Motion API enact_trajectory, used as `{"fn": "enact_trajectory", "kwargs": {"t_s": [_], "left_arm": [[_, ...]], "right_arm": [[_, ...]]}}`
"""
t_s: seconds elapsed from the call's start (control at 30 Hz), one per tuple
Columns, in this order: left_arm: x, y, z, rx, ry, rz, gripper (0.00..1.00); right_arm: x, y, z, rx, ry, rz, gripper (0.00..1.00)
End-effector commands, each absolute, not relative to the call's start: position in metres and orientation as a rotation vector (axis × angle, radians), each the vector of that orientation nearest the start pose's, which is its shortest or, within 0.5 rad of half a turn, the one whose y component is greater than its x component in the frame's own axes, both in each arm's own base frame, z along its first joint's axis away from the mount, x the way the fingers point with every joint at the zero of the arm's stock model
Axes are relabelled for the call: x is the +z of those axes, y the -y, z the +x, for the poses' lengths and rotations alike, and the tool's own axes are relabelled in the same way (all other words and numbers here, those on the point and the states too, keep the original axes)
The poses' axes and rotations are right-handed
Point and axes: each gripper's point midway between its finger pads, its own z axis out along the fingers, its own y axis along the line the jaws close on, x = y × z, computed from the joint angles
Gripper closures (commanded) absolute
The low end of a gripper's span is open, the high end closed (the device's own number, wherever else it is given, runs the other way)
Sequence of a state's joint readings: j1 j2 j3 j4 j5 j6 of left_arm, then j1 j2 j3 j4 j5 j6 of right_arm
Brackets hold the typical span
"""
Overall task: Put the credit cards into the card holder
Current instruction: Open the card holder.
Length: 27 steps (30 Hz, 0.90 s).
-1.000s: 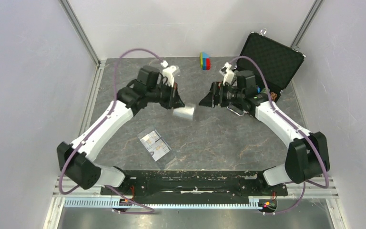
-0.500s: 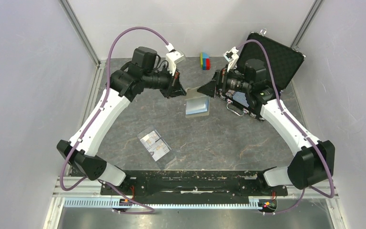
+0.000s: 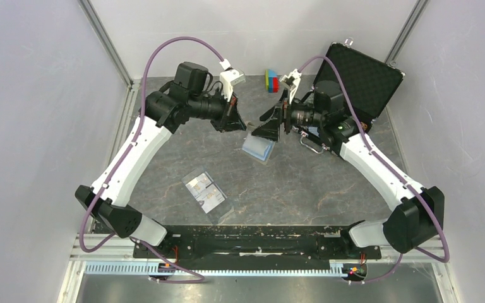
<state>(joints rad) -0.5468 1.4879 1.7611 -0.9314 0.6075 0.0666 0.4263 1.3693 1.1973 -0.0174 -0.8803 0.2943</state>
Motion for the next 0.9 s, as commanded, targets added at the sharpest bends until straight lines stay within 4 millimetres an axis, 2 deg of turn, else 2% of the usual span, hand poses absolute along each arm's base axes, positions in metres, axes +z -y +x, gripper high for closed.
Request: {"fn": "enact_trajectory", "kwargs": {"t_s": [0.0, 0.07, 0.1, 0.13, 0.2, 0.3, 0.37, 0.43, 0.63, 0.7, 0.87], "left_arm": [[0.354, 0.282, 0.260, -1.001, -1.987, 0.965, 0.98], [0.357, 0.283, 0.259, -1.018, -1.974, 0.973, 0.98], [0.359, 0.284, 0.257, -1.040, -1.988, 0.951, 0.98], [0.361, 0.285, 0.256, -1.045, -1.983, 0.950, 0.98], [0.364, 0.285, 0.255, -1.056, -1.979, 0.950, 0.98], [0.365, 0.286, 0.254, -1.069, -1.983, 0.942, 0.98], [0.366, 0.286, 0.252, -1.082, -1.987, 0.936, 0.97], [0.367, 0.287, 0.251, -1.097, -1.988, 0.933, 0.95], [0.370, 0.289, 0.249, -1.120, -1.973, 0.929, 0.91], [0.369, 0.289, 0.250, -1.120, -1.973, 0.927, 0.85], [0.359, 0.281, 0.263, -1.087, -2.044, 0.827, 0.58]], "right_arm": [[0.327, -0.290, 0.293, 1.142, -1.670, -0.852, 0.02], [0.313, -0.289, 0.295, 1.055, -1.722, -0.882, 0.02], [0.309, -0.289, 0.296, 1.026, -1.736, -0.890, 0.05], [0.304, -0.289, 0.297, 1.005, -1.752, -0.891, 0.15], [0.298, -0.289, 0.299, 0.981, -1.772, -0.891, 0.27], [0.291, -0.285, 0.308, 0.875, -1.819, -0.845, 0.36], [0.291, -0.278, 0.315, 0.792, -1.831, -0.798, 0.38], [0.295, -0.273, 0.320, 0.748, -1.825, -0.760, 0.45], [0.309, -0.277, 0.319, 0.789, -1.768, -0.735, 0.82], [0.308, -0.279, 0.317, 0.808, -1.769, -0.739, 0.98], [0.300, -0.280, 0.316, 0.833, -1.798, -0.726, 1.00]]}}
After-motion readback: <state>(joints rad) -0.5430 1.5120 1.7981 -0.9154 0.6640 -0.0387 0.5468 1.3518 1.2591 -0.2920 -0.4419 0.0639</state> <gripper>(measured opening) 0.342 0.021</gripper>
